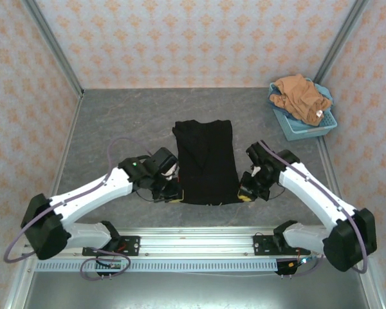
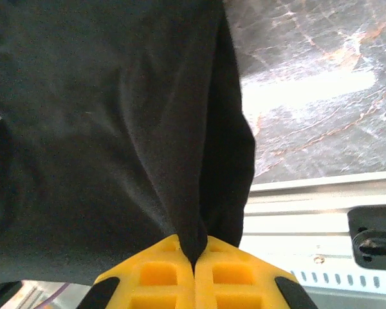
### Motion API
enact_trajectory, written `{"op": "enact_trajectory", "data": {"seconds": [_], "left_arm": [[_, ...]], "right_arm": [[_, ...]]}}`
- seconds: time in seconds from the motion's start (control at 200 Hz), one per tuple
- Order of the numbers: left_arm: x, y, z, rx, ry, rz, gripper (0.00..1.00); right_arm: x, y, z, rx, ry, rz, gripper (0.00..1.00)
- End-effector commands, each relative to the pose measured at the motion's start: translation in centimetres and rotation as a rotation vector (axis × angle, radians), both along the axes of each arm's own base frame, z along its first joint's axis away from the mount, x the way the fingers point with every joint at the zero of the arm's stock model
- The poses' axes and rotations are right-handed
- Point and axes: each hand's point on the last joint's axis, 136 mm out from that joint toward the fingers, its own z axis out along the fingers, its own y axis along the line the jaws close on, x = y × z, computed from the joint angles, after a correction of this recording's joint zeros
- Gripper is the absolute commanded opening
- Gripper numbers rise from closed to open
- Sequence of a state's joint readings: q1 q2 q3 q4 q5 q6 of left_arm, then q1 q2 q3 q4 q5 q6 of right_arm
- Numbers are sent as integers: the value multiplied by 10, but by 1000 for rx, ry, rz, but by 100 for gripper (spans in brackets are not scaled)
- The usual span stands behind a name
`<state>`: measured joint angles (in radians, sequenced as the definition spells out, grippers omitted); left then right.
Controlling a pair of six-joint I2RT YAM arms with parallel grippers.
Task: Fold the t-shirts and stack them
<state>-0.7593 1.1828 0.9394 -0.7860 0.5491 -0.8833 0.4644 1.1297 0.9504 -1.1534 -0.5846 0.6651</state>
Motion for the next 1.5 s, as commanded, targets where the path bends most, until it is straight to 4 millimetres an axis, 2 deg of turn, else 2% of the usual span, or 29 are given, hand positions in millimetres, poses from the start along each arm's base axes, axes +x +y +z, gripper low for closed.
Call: {"op": "enact_trajectory", "data": {"seconds": [0.0,0.115,0.23,0.3,0.41,0.595,0.711,0.876,1.056,1.196,1.346,1.391,1.436,1.456,1.496], "left_arm": [[2,2,38,-64,-62,45,0],[8,0,65,-121,-130,67,0],[19,2,82,-118,-179,93,0],[33,7,89,-88,-199,137,0],[60,11,99,-93,-219,218,0],[98,13,99,-93,-204,291,0],[114,12,99,-91,-200,319,0],[137,14,98,-58,-212,361,0],[177,19,88,-20,-200,420,0],[223,16,73,-35,-186,454,0],[290,11,44,-40,-166,484,0],[310,10,22,1,-136,472,0],[328,12,11,32,-117,463,0],[334,12,5,42,-107,460,0],[345,15,-2,63,-100,463,0]], "right_arm": [[-7,-3,34,3,12,-64,0],[5,-5,63,-5,-53,-90,0],[21,-6,86,-21,-111,-101,0],[32,-9,97,-33,-149,-118,0],[62,-4,97,-36,-164,-141,0],[113,14,100,23,-195,-173,0],[131,23,90,65,-163,-198,0],[147,39,66,187,-75,-265,0],[174,34,52,155,-31,-280,0],[214,26,33,124,-22,-319,0],[271,9,-3,73,-23,-401,0],[286,6,-15,59,-18,-415,0],[300,6,-28,48,-11,-418,0],[306,6,-33,48,-11,-419,5],[319,7,-41,39,-25,-414,23]]}}
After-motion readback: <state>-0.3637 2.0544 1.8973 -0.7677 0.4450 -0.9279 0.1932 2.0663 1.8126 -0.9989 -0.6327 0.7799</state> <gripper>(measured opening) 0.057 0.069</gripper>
